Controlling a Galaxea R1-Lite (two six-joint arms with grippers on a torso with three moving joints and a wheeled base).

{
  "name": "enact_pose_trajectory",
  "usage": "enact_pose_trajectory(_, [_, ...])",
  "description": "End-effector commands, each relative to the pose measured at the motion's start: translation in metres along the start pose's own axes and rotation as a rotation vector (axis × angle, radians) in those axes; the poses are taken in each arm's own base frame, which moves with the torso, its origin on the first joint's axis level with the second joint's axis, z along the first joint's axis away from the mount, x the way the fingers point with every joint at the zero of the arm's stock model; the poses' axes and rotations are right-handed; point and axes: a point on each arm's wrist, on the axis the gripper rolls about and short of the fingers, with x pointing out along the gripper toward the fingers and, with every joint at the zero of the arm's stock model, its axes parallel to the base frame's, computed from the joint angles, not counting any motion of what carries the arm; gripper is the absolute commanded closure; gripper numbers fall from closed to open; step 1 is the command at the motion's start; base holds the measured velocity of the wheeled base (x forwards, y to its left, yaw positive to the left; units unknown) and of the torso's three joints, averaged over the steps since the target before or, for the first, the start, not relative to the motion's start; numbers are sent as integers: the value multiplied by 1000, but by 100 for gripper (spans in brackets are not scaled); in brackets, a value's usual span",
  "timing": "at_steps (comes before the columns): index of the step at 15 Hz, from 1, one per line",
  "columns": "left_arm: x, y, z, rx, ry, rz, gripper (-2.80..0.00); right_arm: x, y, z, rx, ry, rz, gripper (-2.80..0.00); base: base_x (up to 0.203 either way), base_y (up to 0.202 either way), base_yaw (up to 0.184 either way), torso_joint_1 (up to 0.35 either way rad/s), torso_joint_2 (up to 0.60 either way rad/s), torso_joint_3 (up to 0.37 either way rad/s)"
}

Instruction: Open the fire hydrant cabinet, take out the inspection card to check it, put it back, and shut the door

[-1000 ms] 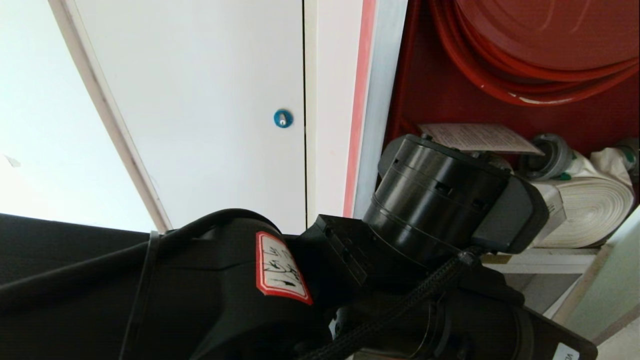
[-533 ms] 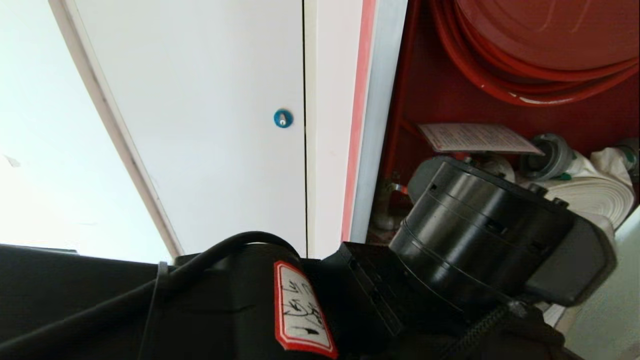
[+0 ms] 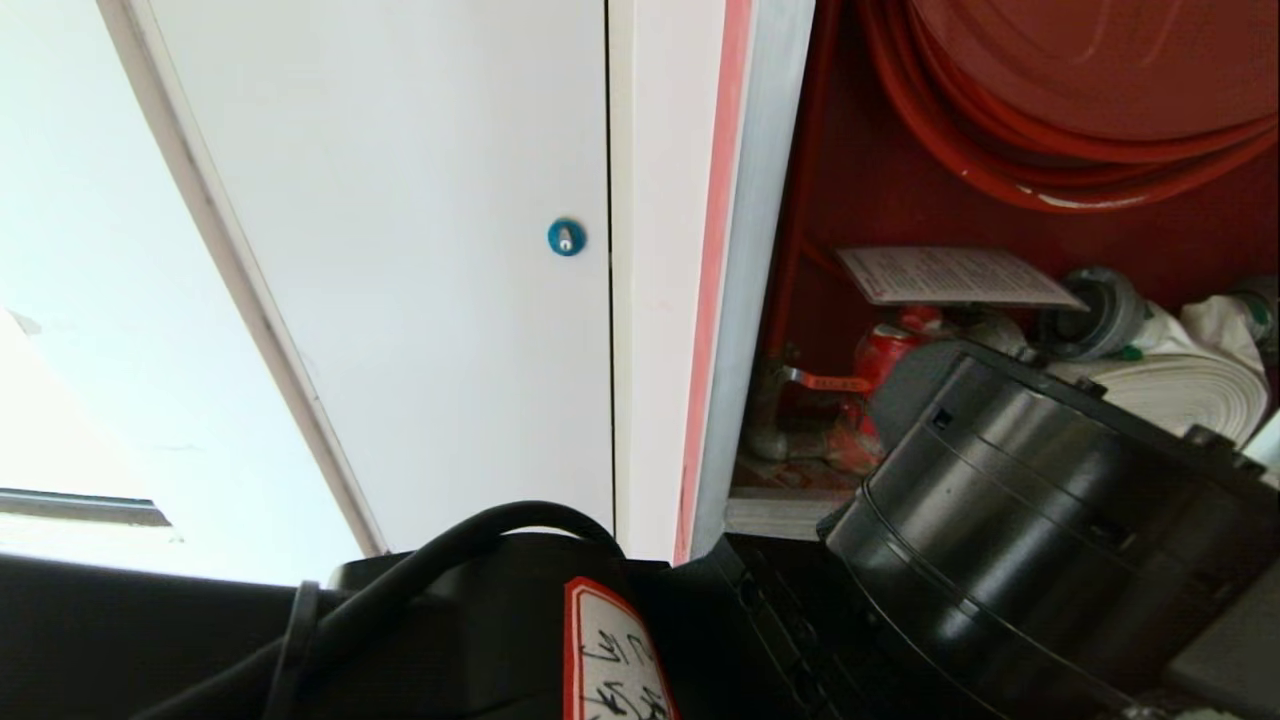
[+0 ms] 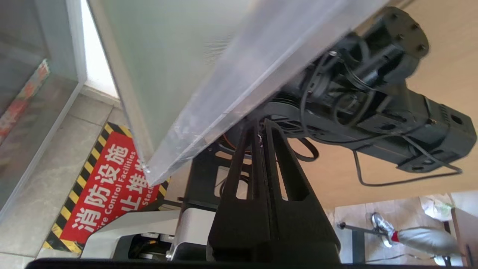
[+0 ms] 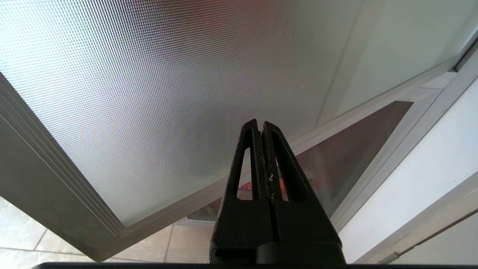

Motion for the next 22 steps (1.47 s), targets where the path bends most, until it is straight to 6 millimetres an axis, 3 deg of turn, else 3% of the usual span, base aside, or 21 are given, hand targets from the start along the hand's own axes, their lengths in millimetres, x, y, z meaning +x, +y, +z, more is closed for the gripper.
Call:
enact_pose_trajectory(1, [0, -1, -1, 3, 3, -4, 0, 0, 0, 0, 0, 0, 1, 0, 0, 0, 0, 0, 0, 0])
enact_pose_trajectory(6, [-2, 12, -5, -10, 14, 33, 0, 0, 0, 0, 0, -2, 0, 0, 0, 0, 0, 0, 0, 0])
enact_pose_trajectory(14, [-42, 104, 0, -84, -26, 271, 0, 0, 0, 0, 0, -3, 0, 0, 0, 0, 0, 0, 0, 0])
enact_pose_trajectory(16, [-60, 126, -6, -100, -25, 341, 0, 0, 0, 0, 0, -3, 0, 0, 0, 0, 0, 0, 0, 0])
enact_pose_trajectory(18, [-92, 140, -8, -108, -50, 403, 0, 0, 0, 0, 1, -2, 0, 0, 0, 0, 0, 0, 0, 0])
enact_pose_trajectory(22, [-145, 128, -11, -91, -109, 452, 0, 0, 0, 0, 29, -5, -4, 0, 0, 0, 0, 0, 0, 0])
